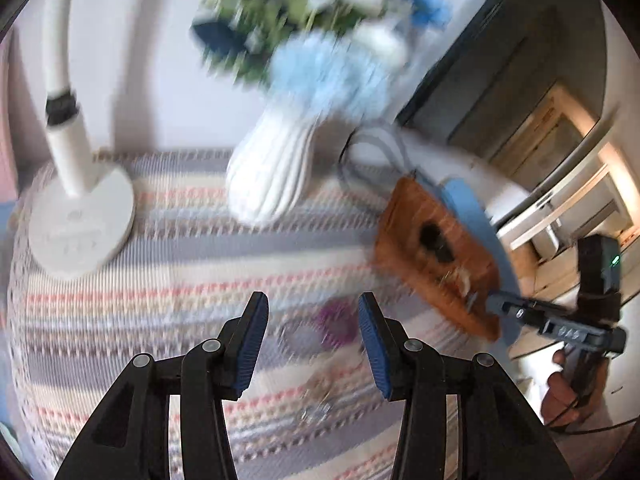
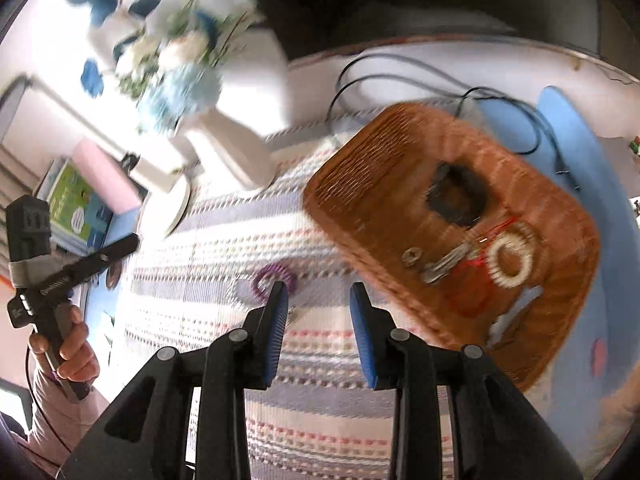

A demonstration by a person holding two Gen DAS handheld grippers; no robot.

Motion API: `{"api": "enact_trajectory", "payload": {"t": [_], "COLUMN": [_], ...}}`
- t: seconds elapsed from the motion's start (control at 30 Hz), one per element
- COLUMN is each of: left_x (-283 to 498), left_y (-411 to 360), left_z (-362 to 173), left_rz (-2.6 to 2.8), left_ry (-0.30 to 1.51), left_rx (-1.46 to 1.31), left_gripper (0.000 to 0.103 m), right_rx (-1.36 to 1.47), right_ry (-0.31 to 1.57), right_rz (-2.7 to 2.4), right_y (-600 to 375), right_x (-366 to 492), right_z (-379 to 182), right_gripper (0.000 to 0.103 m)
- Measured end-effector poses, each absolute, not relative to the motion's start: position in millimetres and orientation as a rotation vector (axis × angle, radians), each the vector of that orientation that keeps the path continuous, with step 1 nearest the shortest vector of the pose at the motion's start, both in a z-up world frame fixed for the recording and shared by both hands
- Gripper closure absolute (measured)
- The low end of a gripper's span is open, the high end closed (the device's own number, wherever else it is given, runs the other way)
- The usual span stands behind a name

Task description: Organize jewelry

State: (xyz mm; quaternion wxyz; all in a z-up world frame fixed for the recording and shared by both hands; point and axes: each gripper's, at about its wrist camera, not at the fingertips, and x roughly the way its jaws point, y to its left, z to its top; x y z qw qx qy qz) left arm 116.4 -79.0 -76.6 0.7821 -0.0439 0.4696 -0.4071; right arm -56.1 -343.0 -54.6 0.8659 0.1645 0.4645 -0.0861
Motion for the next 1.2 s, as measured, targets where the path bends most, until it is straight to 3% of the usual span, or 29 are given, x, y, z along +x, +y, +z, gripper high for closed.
{"api": "enact_trajectory", "payload": {"t": [0.33, 0.6, 0.9, 1.0, 1.03, 1.07, 1.2], "left_x": [114.1, 133.5, 115.6, 104.4, 101.2, 97.6, 89.8], "left_y": [-72.4, -108.2, -155.8, -170.4, -173.1, -175.9, -181.2], "left_z": [-150.6, -172.4, -178.8, -180.9, -181.0, -181.3, -182.1], "left_rz": [-0.898, -0.85, -0.778, -0.746, -0.744, -0.758, -0.746], "left_ry": [1.185, 1.196, 1.079, 1.015, 0.997, 0.987, 0.969], "left_rx": [-0.167, -0.106, 0.173, 0.287, 0.311, 0.327, 0.336], "left_gripper": [0.055, 0.055, 0.057, 0.074, 0.089, 0.096, 0.096], "right_rx": [0.323, 0.326, 0.242, 0.175, 0.115, 0.06, 0.002], "right_ry": [1.105, 1.173, 1.209, 1.223, 1.215, 1.215, 1.203], "right_rz": [-0.137, -0.145, -0.21, -0.233, -0.254, -0.269, -0.252], "right_y": [-302.9, -296.5, -293.9, -286.0, -279.4, -273.5, -264.0], "right_x": [-32.8, -13.4, 16.3, 23.5, 25.9, 27.7, 26.9], "right_z": [-113.6, -151.8, -179.0, -186.8, -187.2, -189.5, -188.2], "right_gripper": [0.068, 0.068, 0.069, 0.071, 0.084, 0.091, 0.092]}}
